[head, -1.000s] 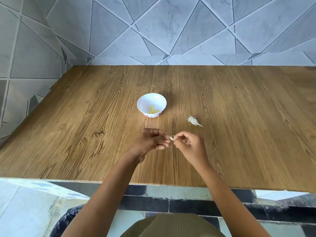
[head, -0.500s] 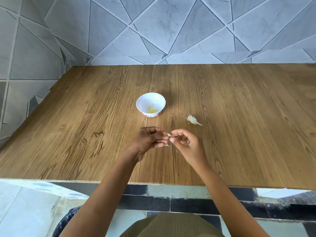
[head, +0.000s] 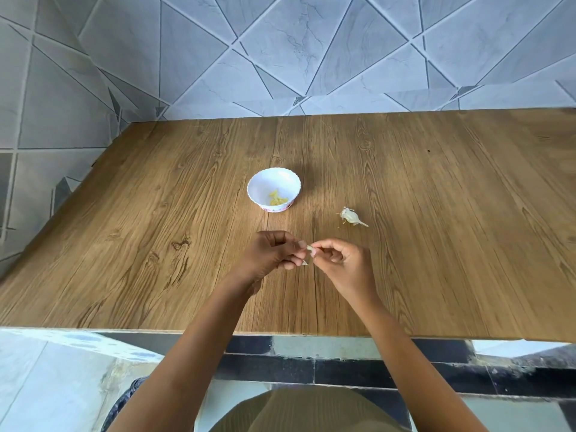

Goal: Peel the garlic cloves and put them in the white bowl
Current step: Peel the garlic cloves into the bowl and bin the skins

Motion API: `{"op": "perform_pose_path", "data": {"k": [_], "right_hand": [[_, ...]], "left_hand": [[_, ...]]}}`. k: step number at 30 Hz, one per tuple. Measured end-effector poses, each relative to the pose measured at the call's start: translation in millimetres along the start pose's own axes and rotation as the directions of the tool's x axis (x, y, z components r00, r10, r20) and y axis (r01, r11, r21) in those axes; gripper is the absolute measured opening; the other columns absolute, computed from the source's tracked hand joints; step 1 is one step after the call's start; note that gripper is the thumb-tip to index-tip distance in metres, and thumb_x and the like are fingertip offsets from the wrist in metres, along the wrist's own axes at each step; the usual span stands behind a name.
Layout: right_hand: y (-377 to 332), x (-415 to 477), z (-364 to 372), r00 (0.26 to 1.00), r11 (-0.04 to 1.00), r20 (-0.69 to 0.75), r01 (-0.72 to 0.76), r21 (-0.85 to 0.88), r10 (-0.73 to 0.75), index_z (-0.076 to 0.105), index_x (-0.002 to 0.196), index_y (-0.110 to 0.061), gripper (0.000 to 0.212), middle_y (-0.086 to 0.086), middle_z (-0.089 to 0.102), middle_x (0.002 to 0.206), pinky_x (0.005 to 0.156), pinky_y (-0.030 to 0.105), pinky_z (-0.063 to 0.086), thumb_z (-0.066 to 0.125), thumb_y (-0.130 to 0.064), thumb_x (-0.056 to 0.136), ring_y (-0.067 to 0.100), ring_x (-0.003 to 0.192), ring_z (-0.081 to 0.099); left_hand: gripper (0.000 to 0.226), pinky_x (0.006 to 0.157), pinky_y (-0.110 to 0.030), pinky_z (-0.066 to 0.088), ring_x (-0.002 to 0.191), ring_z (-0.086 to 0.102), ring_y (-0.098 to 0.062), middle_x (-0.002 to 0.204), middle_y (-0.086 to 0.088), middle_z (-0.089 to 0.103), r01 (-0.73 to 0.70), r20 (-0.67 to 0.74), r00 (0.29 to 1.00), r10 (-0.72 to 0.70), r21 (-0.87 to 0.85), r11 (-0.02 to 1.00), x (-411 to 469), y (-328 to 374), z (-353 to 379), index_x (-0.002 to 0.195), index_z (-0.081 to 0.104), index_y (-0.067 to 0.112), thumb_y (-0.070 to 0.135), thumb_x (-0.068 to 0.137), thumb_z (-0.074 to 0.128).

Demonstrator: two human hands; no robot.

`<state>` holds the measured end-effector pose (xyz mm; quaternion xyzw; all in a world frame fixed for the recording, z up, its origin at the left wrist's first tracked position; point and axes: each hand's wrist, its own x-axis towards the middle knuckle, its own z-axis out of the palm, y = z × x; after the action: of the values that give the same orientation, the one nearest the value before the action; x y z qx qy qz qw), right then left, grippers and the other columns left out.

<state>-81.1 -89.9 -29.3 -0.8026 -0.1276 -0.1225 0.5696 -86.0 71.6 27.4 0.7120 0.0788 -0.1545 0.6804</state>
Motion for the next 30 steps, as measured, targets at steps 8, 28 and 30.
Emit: {"op": "perform_pose_path", "data": {"k": [8, 28, 30], "right_hand": [[-4.7, 0.7, 1.4, 1.000, 1.000, -0.015, 0.009, 0.004, -0.009, 0.071, 0.073, -0.020, 0.012, -0.016, 0.061, 0.061, 0.053, 0.019, 0.041, 0.061, -0.027, 0.073, 0.001, 0.054, 0.054], [-3.1, 2.7, 4.9, 0.993, 0.983, 0.113, -0.065, 0.171, 0.046, 0.067, 0.091, -0.031, 0.019, -0.004, 0.071, 0.089, 0.074, 0.032, 0.055, 0.063, -0.013, 0.089, 0.013, 0.084, 0.067], [-6.1, 3.9, 3.7, 0.992, 0.985, 0.118, -0.056, 0.164, 0.037, 0.068, 0.087, -0.026, 0.015, -0.007, 0.071, 0.084, 0.071, 0.026, 0.053, 0.064, -0.012, 0.088, 0.007, 0.079, 0.066]], "left_hand": [[0.008, 0.058, -0.016, 0.050, 0.064, 0.065, -0.009, 0.075, -0.005, 0.071, 0.000, 0.033, 0.999, 0.001, -0.026, 1.000, -2.8, -0.9, -0.1, 0.085, 0.068, 0.005, 0.012, 0.088, 0.064], [0.009, 0.063, -0.016, 0.053, 0.063, 0.066, -0.007, 0.070, -0.003, 0.071, -0.017, -0.032, 0.999, 0.014, -0.071, 0.997, -3.6, -2.4, -5.2, 0.089, 0.068, 0.006, -0.001, 0.085, 0.064], [0.007, 0.063, -0.016, 0.052, 0.064, 0.066, -0.007, 0.071, -0.003, 0.071, -0.019, -0.023, 1.000, 0.019, -0.026, 0.999, -2.9, -2.8, -5.8, 0.090, 0.068, 0.005, 0.001, 0.086, 0.064]]}}
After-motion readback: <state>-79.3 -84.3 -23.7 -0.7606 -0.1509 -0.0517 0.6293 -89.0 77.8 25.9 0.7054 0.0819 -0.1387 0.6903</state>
